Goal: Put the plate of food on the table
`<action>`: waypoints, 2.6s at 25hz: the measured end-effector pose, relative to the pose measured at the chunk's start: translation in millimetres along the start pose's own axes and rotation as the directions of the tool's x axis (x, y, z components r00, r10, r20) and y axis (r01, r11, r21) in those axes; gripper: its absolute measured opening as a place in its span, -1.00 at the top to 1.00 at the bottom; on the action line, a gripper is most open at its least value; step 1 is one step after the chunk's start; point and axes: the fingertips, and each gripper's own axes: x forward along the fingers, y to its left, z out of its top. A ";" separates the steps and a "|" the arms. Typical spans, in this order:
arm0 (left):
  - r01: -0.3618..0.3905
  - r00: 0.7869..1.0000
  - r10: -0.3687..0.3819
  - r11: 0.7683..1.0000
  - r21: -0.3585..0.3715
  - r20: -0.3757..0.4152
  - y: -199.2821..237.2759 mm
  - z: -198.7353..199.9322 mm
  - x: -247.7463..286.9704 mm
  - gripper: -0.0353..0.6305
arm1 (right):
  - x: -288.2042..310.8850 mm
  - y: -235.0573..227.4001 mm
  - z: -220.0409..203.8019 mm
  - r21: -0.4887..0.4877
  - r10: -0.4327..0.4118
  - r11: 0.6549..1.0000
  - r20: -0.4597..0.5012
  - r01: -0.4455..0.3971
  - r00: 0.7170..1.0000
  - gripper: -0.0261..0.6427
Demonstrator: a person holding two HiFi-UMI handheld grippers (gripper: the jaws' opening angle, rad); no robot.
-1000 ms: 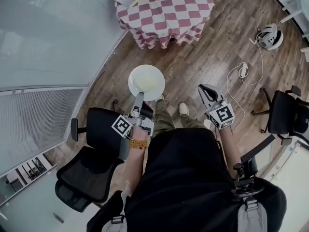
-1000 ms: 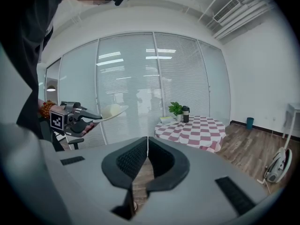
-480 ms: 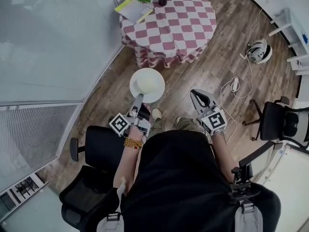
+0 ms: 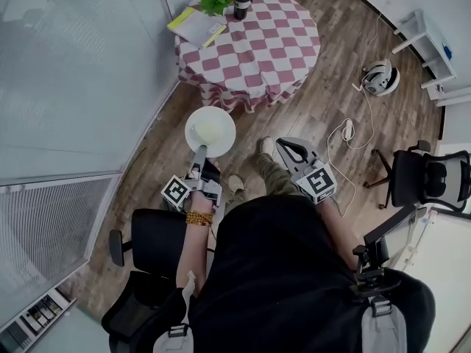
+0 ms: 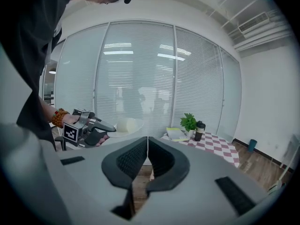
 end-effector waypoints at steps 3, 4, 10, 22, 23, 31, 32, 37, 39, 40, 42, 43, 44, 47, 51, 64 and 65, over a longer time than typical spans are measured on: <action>0.010 1.000 -0.010 1.000 -0.009 0.007 -1.3 4.9 2.0 0.86 | 12.6 1.6 7.1 -0.015 0.006 1.000 0.006 -0.006 1.000 0.89; 0.008 1.000 -0.008 1.000 -0.014 0.013 -0.4 5.9 2.8 0.86 | 16.4 1.7 9.2 -0.020 0.011 1.000 0.007 -0.011 1.000 0.89; -0.052 0.997 0.055 0.998 -0.042 0.062 16.0 17.6 5.9 0.86 | 38.7 -2.1 19.1 -0.034 0.049 0.998 0.042 -0.048 0.998 0.89; -0.124 0.992 0.123 0.991 0.044 0.039 15.4 11.3 75.0 0.86 | 77.3 -76.3 -2.7 0.041 0.050 0.998 0.075 -0.053 0.996 0.89; -0.130 0.991 0.128 0.990 0.046 0.036 16.1 8.8 84.2 0.86 | 80.8 -83.3 -6.1 0.045 0.054 0.997 0.071 -0.058 0.996 0.89; -0.164 0.986 0.167 0.983 0.087 -0.020 16.3 -17.3 177.5 0.86 | 101.3 -161.9 -23.0 0.088 0.075 0.993 0.061 -0.080 0.995 0.89; -0.169 0.985 0.173 0.981 0.093 -0.030 16.3 -22.3 190.2 0.86 | 101.9 -173.4 -26.0 0.098 0.073 0.992 0.059 -0.079 0.996 0.89; -0.193 0.977 0.202 0.974 0.119 -0.063 17.6 -48.7 250.6 0.86 | 103.1 -233.9 -43.4 0.135 0.074 0.988 0.048 -0.080 0.996 0.89; -0.205 0.973 0.218 0.969 0.137 -0.080 19.0 -58.8 275.8 0.86 | 101.1 -263.4 -48.6 0.163 0.061 0.984 0.047 -0.068 0.997 0.89; -0.212 0.970 0.226 0.967 0.144 -0.090 20.4 -64.2 290.0 0.86 | 99.9 -280.2 -52.5 0.178 0.048 0.983 0.045 -0.055 0.998 0.89; -0.222 0.965 0.239 0.963 0.152 -0.110 25.8 -75.4 316.7 0.86 | 96.2 -314.5 -64.9 0.204 0.014 0.979 0.032 -0.020 0.999 0.89; -0.224 0.963 0.243 0.962 0.154 -0.118 28.9 -80.8 328.3 0.86 | 93.4 -331.3 -72.1 0.217 -0.007 0.976 0.021 0.002 1.000 0.89; -0.226 0.961 0.246 0.962 0.155 -0.124 31.3 -85.9 338.8 0.86 | 90.3 -347.7 -79.3 0.229 -0.027 0.973 0.010 0.024 1.000 0.89; -0.233 0.959 0.253 0.960 0.154 -0.127 34.1 -95.6 364.4 0.86 | 84.5 -388.5 -101.1 0.262 -0.069 0.962 -0.024 0.073 0.997 0.89; -0.251 0.953 0.271 0.957 0.144 -0.136 35.3 -99.1 389.6 0.86 | 83.4 -417.0 -133.3 0.311 -0.097 0.943 -0.089 0.120 0.991 0.89; -0.231 0.914 0.272 0.959 0.165 -0.300 77.8 -67.4 499.5 0.86 | 88.8 -438.5 -169.6 0.448 -0.235 0.836 -0.228 0.316 0.945 0.89; -0.222 0.912 0.268 0.959 0.176 -0.312 78.5 -64.7 513.2 0.86 | 87.8 -439.8 -171.2 0.457 -0.243 0.826 -0.237 0.329 0.940 0.89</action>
